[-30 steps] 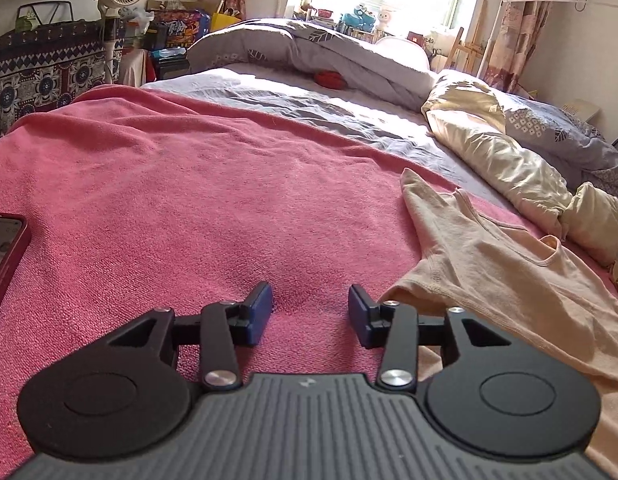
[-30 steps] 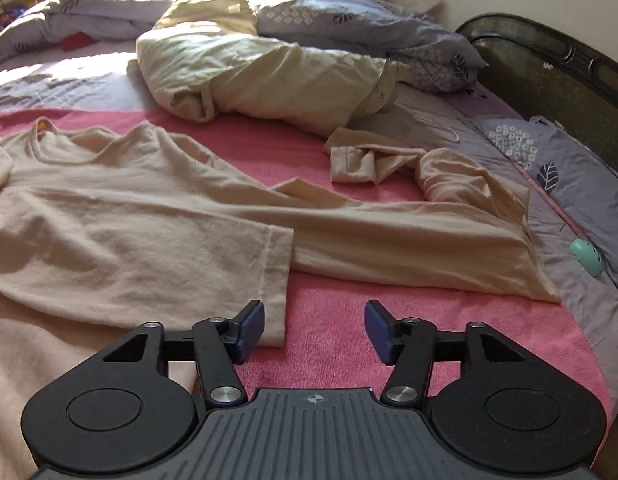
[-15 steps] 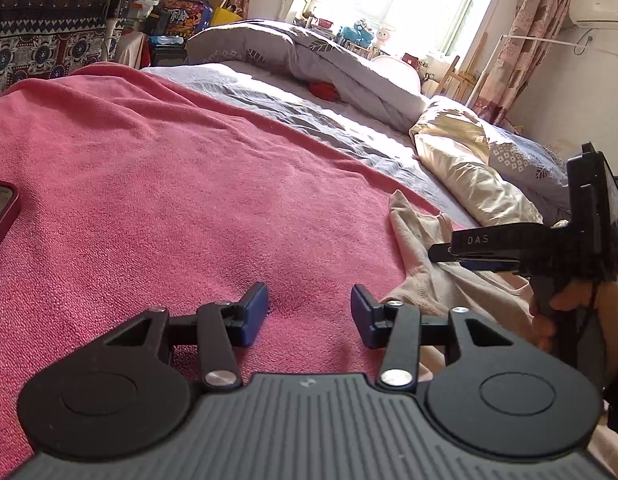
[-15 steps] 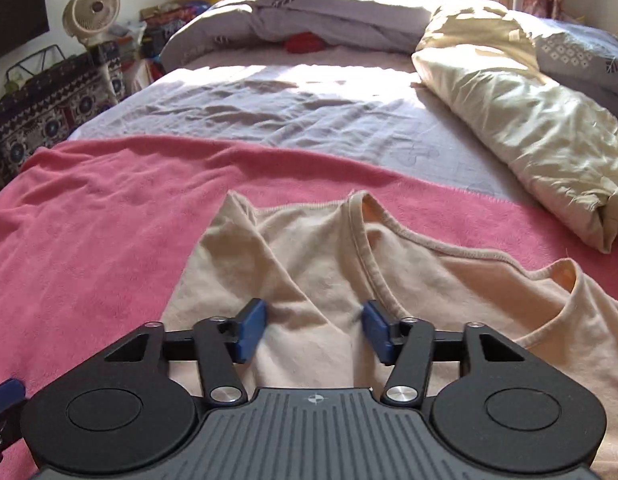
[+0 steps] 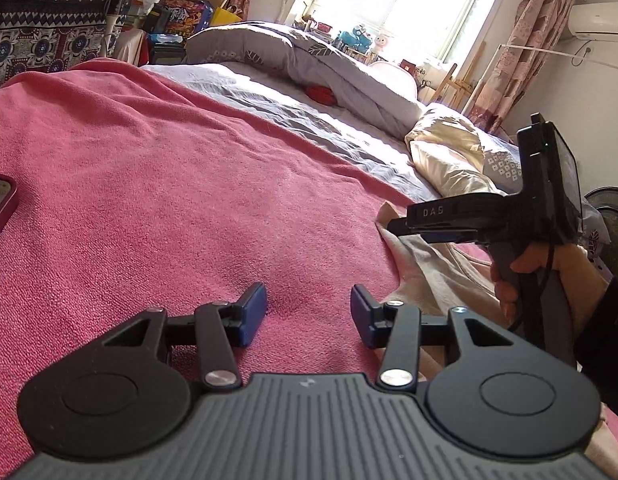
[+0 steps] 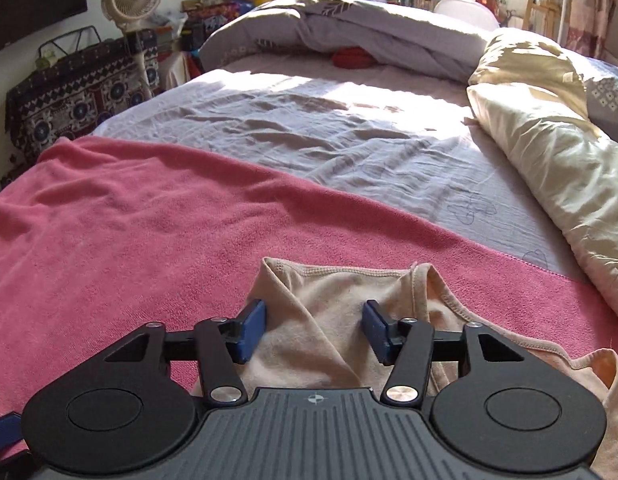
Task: Fold clothes
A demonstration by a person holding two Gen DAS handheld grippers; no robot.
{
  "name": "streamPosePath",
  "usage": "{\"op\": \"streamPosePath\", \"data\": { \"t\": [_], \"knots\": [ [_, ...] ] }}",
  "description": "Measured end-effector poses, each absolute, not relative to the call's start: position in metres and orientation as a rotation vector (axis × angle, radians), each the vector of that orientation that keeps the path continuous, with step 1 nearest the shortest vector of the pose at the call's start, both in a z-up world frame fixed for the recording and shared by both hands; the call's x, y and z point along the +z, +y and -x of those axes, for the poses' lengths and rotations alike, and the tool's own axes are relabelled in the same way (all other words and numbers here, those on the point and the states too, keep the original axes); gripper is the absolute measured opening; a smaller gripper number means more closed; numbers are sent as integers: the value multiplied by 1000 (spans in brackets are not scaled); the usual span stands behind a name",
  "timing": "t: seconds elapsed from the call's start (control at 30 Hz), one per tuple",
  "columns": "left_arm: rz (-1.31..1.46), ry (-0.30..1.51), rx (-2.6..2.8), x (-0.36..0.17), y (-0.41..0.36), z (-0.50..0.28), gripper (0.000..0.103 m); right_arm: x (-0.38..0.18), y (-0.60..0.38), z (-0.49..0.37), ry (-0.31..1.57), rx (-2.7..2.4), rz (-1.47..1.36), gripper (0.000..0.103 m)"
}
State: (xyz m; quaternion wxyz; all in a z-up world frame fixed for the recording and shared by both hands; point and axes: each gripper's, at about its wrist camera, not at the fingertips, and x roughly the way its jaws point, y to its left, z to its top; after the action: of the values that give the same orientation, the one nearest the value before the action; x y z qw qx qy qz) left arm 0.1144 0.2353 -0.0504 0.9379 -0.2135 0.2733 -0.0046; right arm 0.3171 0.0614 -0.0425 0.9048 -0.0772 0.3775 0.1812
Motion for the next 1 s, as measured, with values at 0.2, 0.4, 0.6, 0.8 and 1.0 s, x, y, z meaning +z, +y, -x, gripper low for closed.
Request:
{"op": "streamPosePath", "data": {
  "t": [0.2,0.4,0.6,0.8,1.0],
  "knots": [
    [447,556,-11,-51,236,-115,52,-26,73,-312,671,360,140,3],
    [455,555,-14,-52,236,-117,52,-17,88,-328,637,382,127,4],
    [470,552,-21,-53,239,-117,52,-3,71,-315,607,451,71,27],
    [468,550,-31,-52,239,-118,55,54,-31,-252,507,330,-13,66],
    [419,520,-10,-46,231,-113,55,43,-159,-164,574,28,58,70]
  ]
}}
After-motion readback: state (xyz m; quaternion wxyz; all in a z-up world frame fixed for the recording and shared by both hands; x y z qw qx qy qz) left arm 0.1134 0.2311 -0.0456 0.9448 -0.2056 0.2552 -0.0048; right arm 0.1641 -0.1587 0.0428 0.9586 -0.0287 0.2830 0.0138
